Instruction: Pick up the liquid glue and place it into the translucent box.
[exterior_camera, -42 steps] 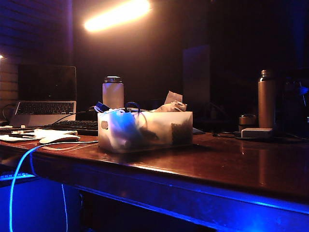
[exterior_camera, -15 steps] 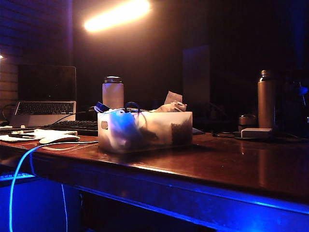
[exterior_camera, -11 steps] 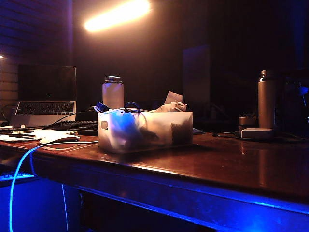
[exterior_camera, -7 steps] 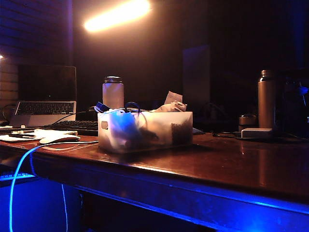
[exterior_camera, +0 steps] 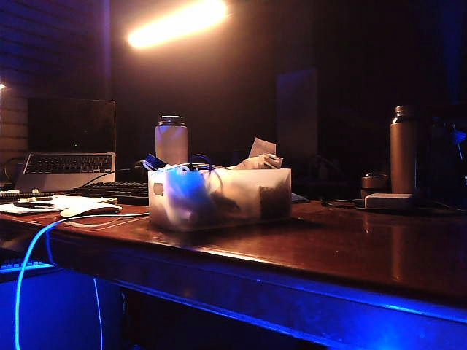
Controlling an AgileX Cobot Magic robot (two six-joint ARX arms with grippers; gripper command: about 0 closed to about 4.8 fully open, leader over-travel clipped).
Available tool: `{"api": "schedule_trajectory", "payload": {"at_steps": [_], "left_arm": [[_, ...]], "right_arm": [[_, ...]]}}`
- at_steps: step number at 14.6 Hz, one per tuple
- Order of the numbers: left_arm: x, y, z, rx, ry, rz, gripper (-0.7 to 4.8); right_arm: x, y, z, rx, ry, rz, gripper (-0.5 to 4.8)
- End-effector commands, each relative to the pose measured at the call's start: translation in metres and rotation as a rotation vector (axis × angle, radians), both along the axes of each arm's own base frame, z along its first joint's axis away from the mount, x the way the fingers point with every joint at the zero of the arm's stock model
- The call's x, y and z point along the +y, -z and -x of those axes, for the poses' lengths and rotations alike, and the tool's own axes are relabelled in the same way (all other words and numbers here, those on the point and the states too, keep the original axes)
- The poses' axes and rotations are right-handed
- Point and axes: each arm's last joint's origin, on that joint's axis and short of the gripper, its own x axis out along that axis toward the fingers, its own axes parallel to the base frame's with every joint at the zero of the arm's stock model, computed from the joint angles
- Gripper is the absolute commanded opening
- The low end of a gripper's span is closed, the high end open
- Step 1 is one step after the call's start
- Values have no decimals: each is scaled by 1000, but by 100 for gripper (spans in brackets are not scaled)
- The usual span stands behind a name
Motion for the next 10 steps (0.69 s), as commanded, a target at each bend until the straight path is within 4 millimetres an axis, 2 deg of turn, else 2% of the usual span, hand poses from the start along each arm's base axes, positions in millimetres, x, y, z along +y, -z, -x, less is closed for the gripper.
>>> {"api": "schedule_trajectory", "payload": {"at_steps": [1, 5, 10], "left_arm": [[13, 36, -11, 18, -66, 24, -5], [31, 100, 8, -4, -160, 58, -5], [37, 177, 58, -158, -279, 113, -5]], "right_arm": [[0, 0, 0, -4, 1, 0, -5], [0, 0, 0, -4, 0, 0, -5], [0, 0, 0, -4, 1, 0, -5]]}}
